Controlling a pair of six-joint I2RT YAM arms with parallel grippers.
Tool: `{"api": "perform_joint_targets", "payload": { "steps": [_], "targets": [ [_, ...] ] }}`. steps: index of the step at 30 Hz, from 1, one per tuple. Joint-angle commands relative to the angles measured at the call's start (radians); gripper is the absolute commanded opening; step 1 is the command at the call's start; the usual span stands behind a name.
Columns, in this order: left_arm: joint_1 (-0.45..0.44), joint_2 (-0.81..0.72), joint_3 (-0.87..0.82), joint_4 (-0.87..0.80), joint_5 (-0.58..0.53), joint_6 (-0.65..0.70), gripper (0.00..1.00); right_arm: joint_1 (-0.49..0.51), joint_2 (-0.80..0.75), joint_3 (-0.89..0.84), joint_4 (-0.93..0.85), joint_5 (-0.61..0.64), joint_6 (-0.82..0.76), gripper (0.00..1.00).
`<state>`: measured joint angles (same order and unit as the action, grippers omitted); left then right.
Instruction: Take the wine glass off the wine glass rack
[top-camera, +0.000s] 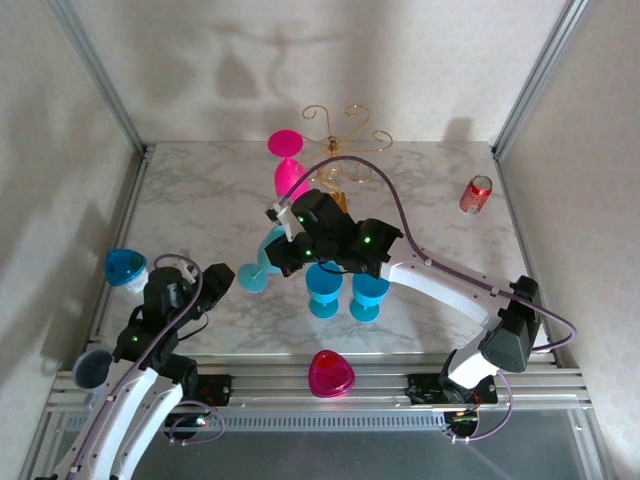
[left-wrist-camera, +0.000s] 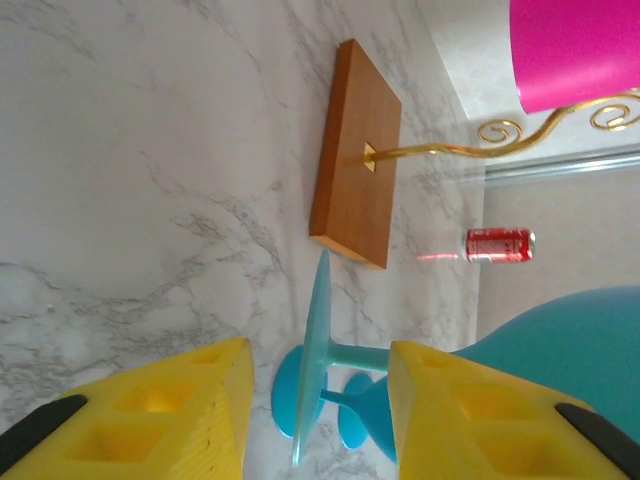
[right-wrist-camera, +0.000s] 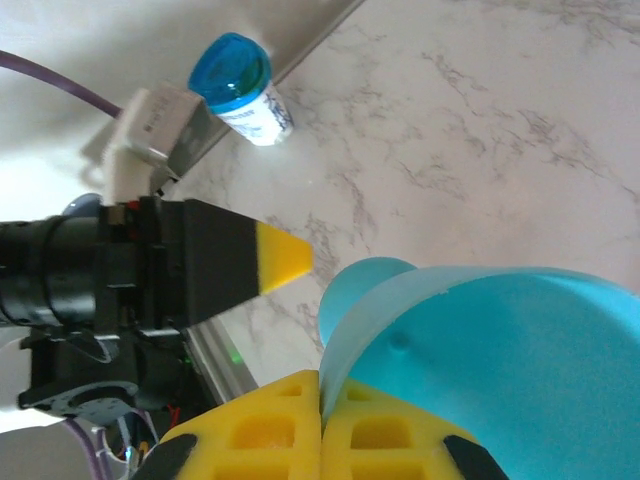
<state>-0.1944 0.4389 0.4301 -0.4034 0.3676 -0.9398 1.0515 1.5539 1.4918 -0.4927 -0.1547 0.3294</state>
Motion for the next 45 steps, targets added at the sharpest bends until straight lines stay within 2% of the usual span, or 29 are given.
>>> {"api": "perform_joint_targets", "payload": {
  "steps": [1,9,17,30,45],
  "targets": [
    [0.01,0.02,0.07,-0.072,-0.11,0.038,0.4,0.0,-0.02,-0.014,-0.025,0.061,0.002,0.0],
    [0.009,0.157,0.178,-0.189,-0.294,0.121,0.42,0.016,0.028,0.007,-0.052,0.101,0.001,0.0],
    [0.009,0.184,0.196,-0.171,-0.357,0.145,0.43,0.075,0.108,0.09,-0.138,0.206,-0.027,0.0],
    [0.009,0.203,0.197,-0.134,-0.357,0.164,0.46,0.13,0.187,0.131,-0.196,0.332,-0.039,0.0],
    [0.009,0.21,0.19,-0.12,-0.355,0.165,0.47,0.136,0.245,0.122,-0.177,0.425,-0.038,0.0]
  ]
}}
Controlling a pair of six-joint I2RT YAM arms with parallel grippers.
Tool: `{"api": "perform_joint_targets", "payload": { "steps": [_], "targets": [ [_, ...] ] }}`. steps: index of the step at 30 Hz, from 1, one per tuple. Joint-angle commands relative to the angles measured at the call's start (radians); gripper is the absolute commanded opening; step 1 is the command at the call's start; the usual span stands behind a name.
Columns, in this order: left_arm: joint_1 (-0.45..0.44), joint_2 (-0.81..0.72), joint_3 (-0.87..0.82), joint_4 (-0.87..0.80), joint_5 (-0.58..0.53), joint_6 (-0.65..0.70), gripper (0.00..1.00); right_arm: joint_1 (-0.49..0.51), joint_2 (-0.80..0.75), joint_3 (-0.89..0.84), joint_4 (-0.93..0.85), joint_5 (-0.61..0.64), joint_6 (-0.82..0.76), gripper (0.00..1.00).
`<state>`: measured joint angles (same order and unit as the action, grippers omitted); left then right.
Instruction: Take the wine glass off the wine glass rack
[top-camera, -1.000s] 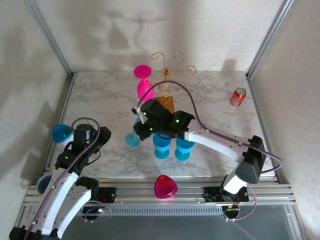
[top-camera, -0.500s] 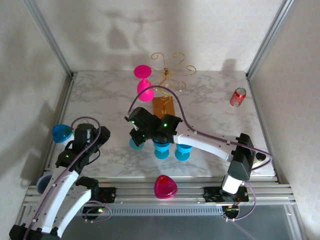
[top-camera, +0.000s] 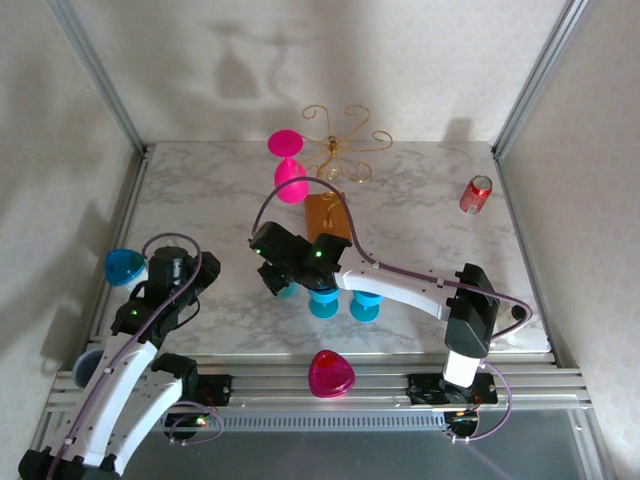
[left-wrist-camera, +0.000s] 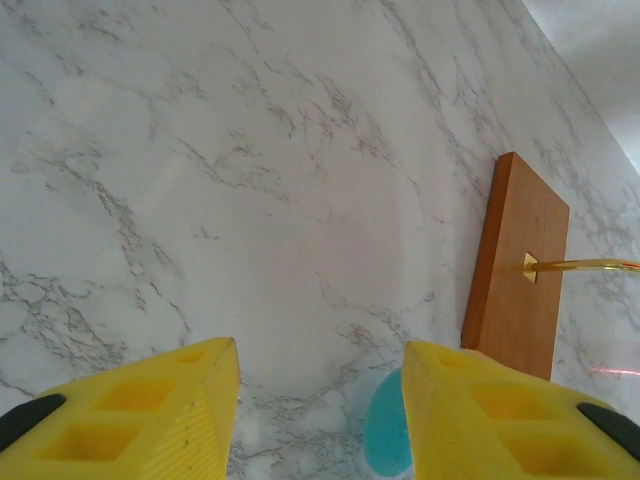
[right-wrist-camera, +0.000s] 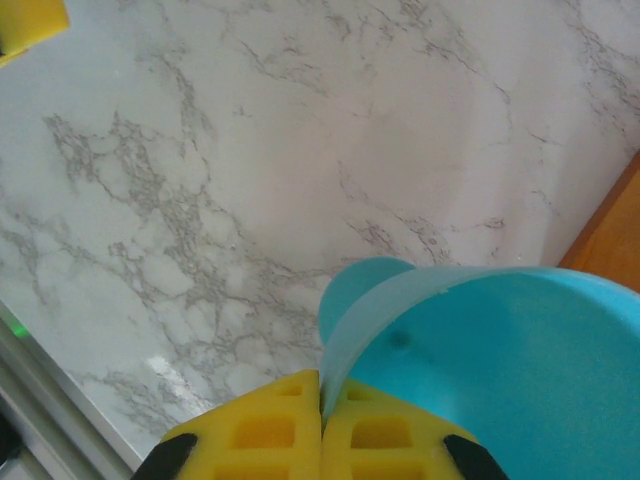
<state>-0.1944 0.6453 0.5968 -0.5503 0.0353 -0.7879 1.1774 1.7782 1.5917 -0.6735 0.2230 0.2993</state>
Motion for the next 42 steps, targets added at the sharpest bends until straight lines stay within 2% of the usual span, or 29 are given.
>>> {"api": "perform_joint_targets", "payload": {
  "steps": [1,31,42],
  "targets": [
    [0.009,0.005,0.023,0.029,-0.022,0.014,0.47,0.011,0.023,0.021,0.006,0.052,-0.009,0.0],
    [0.009,0.004,0.009,0.032,-0.028,0.016,0.47,0.01,0.082,0.034,-0.01,0.044,-0.003,0.0],
    [0.009,-0.001,0.009,0.03,-0.028,0.015,0.47,0.011,0.081,0.039,-0.017,0.048,-0.002,0.21]
  ]
}}
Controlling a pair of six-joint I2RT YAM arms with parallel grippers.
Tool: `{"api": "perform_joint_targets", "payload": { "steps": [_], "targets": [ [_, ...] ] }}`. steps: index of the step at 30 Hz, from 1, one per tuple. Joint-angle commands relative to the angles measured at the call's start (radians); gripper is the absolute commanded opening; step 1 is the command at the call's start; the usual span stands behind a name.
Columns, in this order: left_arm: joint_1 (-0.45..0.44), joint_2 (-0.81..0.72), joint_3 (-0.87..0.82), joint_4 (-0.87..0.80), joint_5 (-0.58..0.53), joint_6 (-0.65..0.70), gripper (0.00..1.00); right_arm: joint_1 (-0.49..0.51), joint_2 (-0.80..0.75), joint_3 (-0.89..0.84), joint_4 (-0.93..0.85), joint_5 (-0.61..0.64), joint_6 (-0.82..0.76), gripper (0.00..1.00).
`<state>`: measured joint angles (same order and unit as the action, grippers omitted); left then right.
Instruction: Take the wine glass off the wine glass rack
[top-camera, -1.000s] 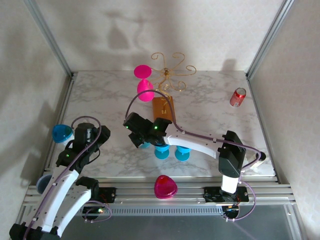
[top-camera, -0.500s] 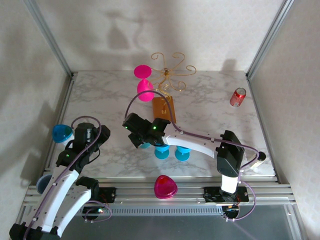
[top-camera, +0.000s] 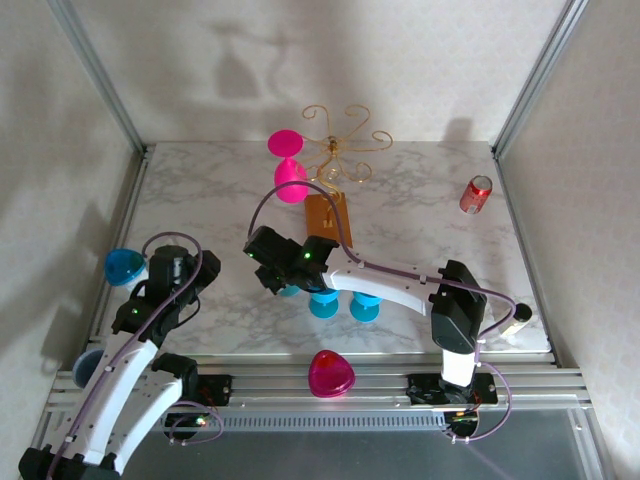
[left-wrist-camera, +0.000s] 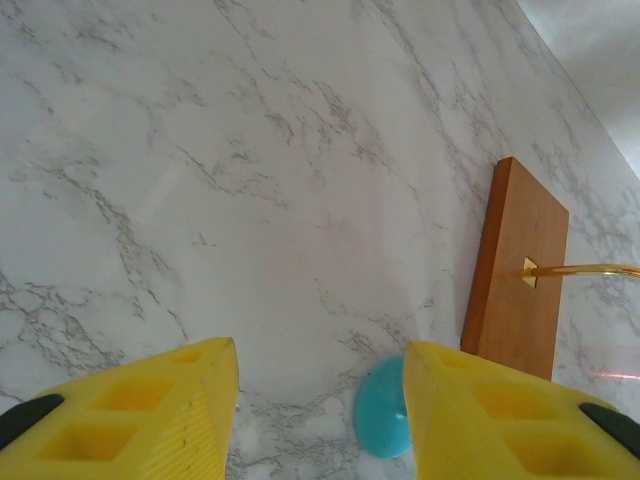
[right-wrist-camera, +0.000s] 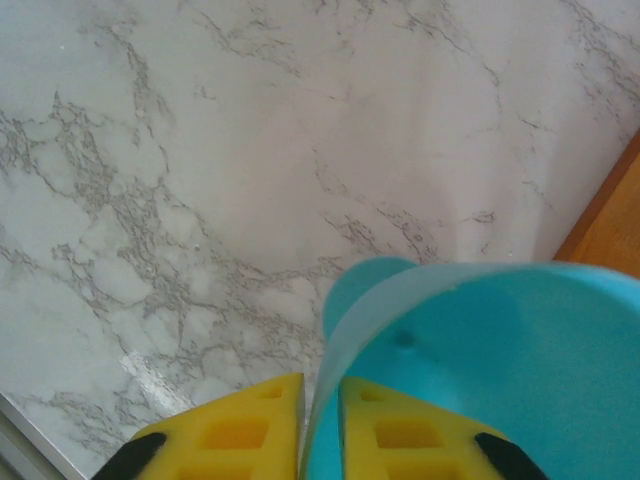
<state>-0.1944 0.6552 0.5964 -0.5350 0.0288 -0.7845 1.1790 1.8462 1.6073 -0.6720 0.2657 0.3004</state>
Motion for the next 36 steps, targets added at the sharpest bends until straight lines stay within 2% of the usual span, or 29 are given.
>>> {"api": "perform_joint_targets", "payload": {
  "steps": [1,19,36],
  "targets": [
    [0.009,-0.011,0.009,0.014,-0.022,0.011,0.47,0.008,0.01,0.023,-0.02,0.006,-0.001,0.23],
    [0.012,-0.009,0.008,0.021,-0.018,0.008,0.47,0.009,-0.049,0.042,-0.027,0.018,0.003,0.4],
    [0.012,-0.007,0.014,0.036,-0.011,0.011,0.47,0.009,-0.148,0.055,0.007,0.01,0.003,0.47]
  ]
}}
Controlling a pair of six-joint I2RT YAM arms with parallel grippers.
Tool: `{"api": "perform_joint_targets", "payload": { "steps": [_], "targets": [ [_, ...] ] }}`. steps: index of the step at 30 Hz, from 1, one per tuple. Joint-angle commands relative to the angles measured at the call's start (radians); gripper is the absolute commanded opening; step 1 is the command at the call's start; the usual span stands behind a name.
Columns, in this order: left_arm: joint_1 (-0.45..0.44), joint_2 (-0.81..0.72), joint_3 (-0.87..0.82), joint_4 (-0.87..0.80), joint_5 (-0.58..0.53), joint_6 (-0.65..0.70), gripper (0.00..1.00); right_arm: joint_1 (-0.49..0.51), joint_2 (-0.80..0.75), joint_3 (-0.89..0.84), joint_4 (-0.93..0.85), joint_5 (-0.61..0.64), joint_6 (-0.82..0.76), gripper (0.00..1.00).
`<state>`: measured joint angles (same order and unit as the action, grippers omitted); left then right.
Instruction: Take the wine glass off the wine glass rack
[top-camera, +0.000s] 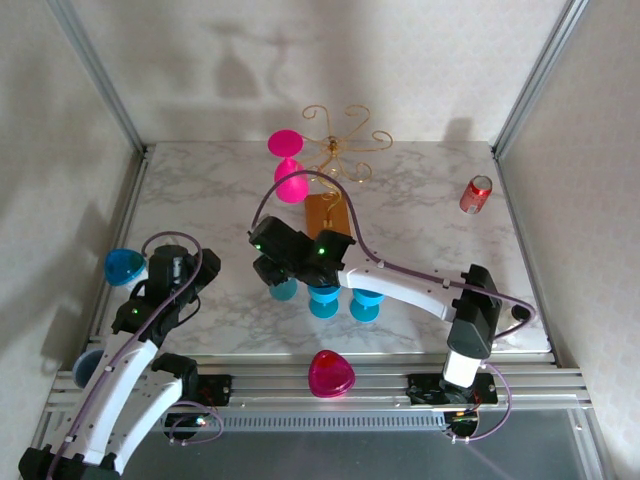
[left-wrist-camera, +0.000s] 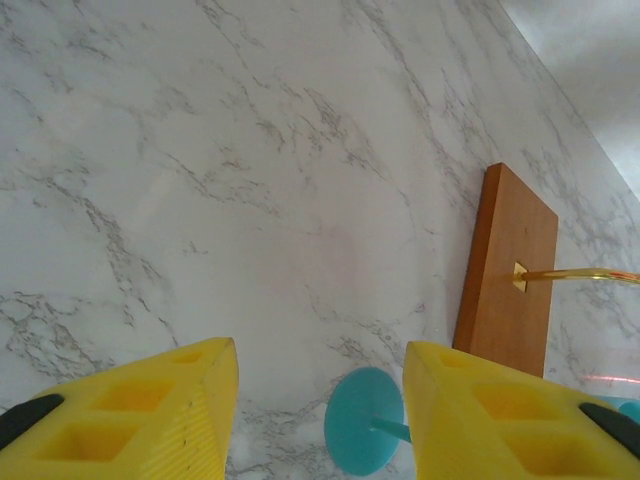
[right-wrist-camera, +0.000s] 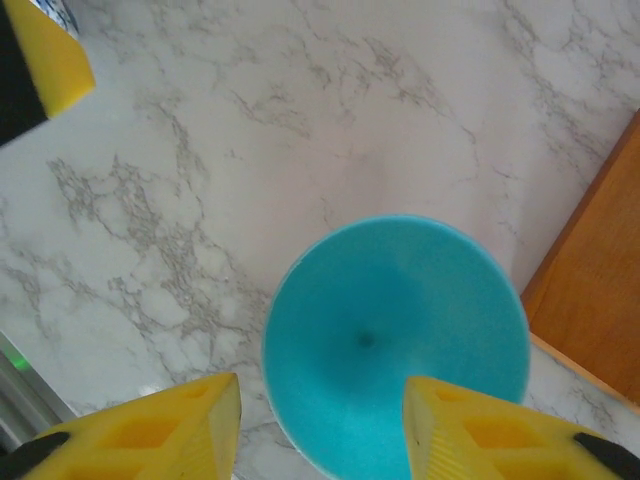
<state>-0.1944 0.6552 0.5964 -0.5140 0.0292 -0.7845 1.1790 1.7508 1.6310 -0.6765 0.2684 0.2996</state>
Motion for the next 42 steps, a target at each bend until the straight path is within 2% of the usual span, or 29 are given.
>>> {"api": "perform_joint_targets", "payload": {
  "steps": [1,9,16,25,28,33,42],
  "targets": [
    [0.012,-0.006,0.016,0.017,-0.009,0.011,0.47,0.01,-0.06,0.034,0.013,0.007,0.004,0.47],
    [0.012,0.024,0.105,0.022,0.029,0.042,0.48,-0.009,-0.134,0.064,0.011,-0.065,0.028,0.49],
    [0.011,0.11,0.248,0.053,0.118,0.095,0.48,-0.127,-0.229,0.088,0.025,-0.264,0.106,0.51],
    [0.011,0.171,0.352,0.112,0.174,0.126,0.5,-0.22,-0.305,0.188,-0.038,-0.289,0.124,0.54],
    [0.01,0.198,0.38,0.133,0.197,0.127,0.5,-0.263,-0.328,0.199,-0.019,-0.338,0.149,0.55],
    [0.011,0.241,0.43,0.156,0.234,0.124,0.5,-0.329,-0.325,0.216,0.011,-0.441,0.187,0.58],
    [0.011,0.329,0.504,0.205,0.291,0.099,0.51,-0.501,-0.196,0.326,0.029,-0.641,0.254,0.6]
  ]
}}
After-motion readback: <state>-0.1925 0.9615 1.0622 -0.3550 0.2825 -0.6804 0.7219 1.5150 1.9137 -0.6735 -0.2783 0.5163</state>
